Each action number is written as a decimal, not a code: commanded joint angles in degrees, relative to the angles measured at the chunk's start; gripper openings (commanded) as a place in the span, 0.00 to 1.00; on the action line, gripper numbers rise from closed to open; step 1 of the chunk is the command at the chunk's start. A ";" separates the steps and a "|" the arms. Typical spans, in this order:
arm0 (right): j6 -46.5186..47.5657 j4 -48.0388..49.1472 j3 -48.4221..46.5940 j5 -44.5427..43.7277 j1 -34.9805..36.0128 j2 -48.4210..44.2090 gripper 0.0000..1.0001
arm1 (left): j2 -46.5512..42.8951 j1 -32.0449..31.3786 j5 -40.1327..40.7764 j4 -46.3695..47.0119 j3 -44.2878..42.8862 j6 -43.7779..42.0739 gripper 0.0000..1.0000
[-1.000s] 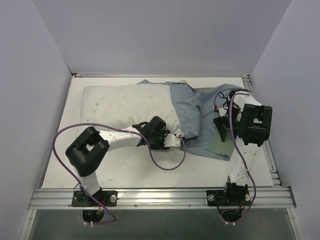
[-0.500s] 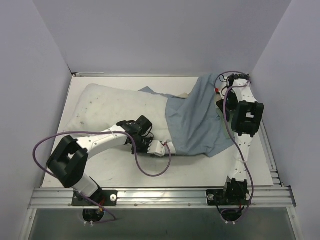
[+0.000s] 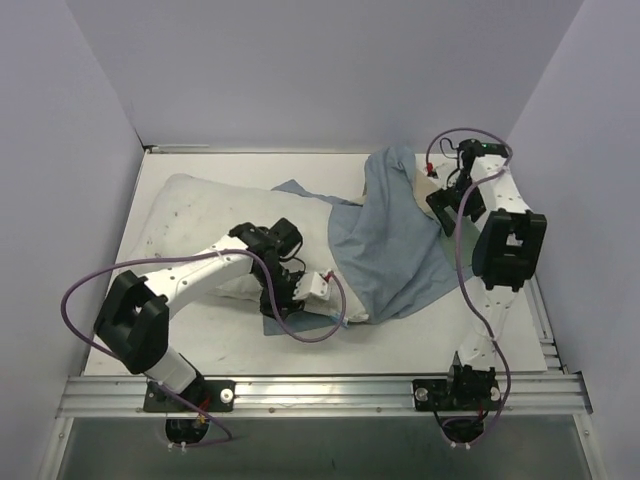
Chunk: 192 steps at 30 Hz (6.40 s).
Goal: Put the pillow into the pillowcase
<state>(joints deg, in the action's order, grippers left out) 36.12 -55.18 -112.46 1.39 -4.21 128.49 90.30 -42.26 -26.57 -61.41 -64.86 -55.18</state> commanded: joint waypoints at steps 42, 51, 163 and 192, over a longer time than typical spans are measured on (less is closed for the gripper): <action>-34.97 34.43 57.09 31.30 13.08 -55.89 0.62 | 6.29 -11.00 12.94 47.08 -7.12 24.50 0.00; -32.69 35.23 55.69 17.27 18.62 -51.06 0.50 | 6.47 -10.21 12.86 47.08 -7.47 26.53 0.00; -70.39 81.55 77.05 22.50 20.81 -41.73 0.00 | 20.70 1.47 14.35 58.15 -26.89 75.83 0.00; -37.71 20.46 53.94 5.05 25.22 -70.50 0.33 | 27.39 -0.10 5.56 71.60 -1.06 94.20 0.00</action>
<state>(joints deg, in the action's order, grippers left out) -13.56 -26.02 -57.54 19.70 21.96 49.58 117.30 -42.68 -19.07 16.21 -70.78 37.32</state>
